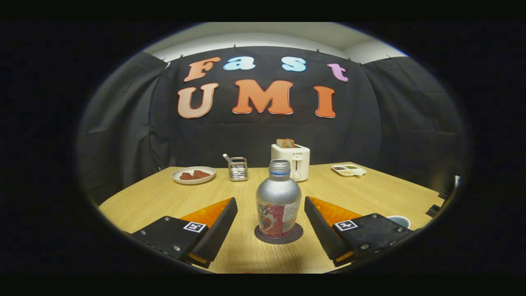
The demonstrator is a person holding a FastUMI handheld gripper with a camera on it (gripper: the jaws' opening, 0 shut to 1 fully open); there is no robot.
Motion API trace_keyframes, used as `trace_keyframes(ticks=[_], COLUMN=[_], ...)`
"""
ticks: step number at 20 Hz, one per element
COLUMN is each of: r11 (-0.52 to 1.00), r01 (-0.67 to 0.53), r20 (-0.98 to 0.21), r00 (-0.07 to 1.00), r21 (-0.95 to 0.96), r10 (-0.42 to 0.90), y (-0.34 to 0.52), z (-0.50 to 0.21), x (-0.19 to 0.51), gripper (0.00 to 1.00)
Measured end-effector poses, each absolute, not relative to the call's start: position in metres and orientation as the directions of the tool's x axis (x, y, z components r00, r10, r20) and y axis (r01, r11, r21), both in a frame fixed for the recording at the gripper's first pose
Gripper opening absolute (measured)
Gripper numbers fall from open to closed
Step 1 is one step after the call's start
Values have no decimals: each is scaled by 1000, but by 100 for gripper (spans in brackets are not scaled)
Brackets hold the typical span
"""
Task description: Take the bottle from table, then pour the juice into the cup, finally place the bottle on the coaster
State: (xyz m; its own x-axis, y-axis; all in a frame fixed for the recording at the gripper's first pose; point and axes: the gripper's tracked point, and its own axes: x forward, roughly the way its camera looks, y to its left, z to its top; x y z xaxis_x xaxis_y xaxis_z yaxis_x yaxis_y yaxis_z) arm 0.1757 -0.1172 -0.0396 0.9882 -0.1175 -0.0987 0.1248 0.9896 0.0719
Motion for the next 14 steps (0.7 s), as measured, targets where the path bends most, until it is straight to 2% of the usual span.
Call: trace_keyframes(ticks=[7, 14], r11=[992, 995], r01=[123, 80], r20=[-60, 0], r00=[991, 997], r21=[22, 51], r10=[-121, -80], y=[-106, -91], z=[-2, 17], x=[122, 85], gripper=[97, 97])
